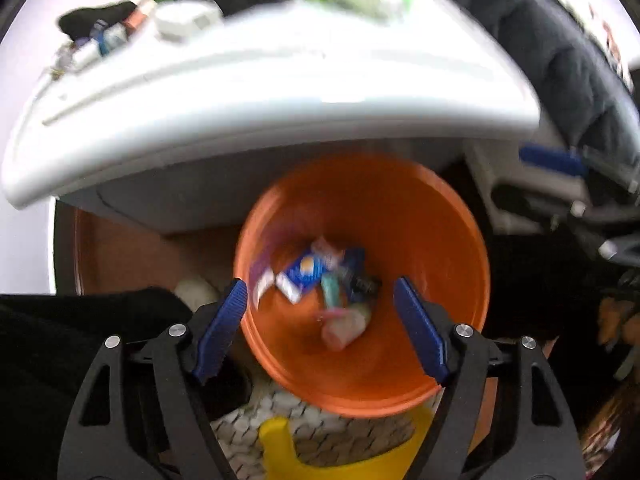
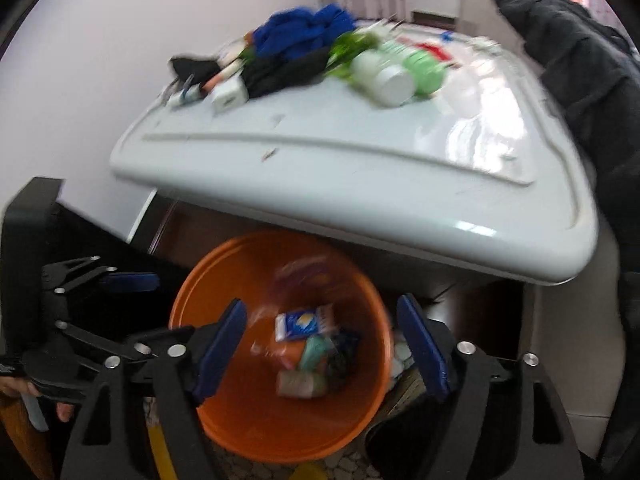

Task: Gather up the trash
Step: 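Lift the pink case and green spray bottle and drop them into the orange bin, then grasp the white charger with the left tool, then lift the white charger with the left tool while the right tool reaches toward the lotion bottles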

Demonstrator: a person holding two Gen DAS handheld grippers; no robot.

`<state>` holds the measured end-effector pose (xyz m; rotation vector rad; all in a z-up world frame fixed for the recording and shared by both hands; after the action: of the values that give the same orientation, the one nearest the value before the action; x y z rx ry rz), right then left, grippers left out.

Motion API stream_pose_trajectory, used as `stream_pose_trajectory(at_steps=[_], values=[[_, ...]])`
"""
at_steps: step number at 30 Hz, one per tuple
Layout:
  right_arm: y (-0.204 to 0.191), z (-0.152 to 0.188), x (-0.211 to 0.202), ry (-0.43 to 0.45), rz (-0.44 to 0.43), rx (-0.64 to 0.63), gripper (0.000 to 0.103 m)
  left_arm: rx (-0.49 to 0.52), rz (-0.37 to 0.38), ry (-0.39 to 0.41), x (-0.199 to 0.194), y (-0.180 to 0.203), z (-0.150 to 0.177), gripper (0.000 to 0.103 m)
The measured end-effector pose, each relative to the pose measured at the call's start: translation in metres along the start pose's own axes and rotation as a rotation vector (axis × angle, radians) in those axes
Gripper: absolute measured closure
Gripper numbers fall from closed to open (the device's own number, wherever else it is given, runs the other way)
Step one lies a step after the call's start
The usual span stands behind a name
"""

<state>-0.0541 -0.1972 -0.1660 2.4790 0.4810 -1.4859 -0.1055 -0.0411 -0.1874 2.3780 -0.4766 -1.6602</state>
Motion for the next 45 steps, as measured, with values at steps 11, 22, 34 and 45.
stream_pose_trajectory(at_steps=[11, 22, 34, 45], values=[[0.024, -0.119, -0.062, 0.262, 0.018, 0.062, 0.008, -0.209, -0.159, 0.313, -0.045, -0.071, -0.144, 0.021], [0.064, -0.129, -0.035, 0.311, 0.056, 0.187, 0.005, -0.229, -0.364, 0.272, 0.009, -0.105, -0.181, 0.021], [0.077, -0.123, -0.016, 0.225, 0.037, 0.242, 0.005, -0.220, -0.266, 0.323, -0.009, -0.099, -0.161, 0.057], [0.035, -0.143, 0.022, 0.167, -0.074, 0.120, 0.010, -0.087, -0.176, 0.377, -0.025, -0.056, -0.151, 0.059]])
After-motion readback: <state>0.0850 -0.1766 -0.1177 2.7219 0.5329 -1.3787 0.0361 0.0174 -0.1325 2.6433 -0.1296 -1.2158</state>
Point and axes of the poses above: each gripper's, at about its wrist camera, not at the fingertips, and x roughly the way its jaws point, y to its right, z to its underside, the point moved 7 cm from there along x, roughly the way its jaws point, and after that the axes turned 10 degrees about z, right-handed, at the moved point
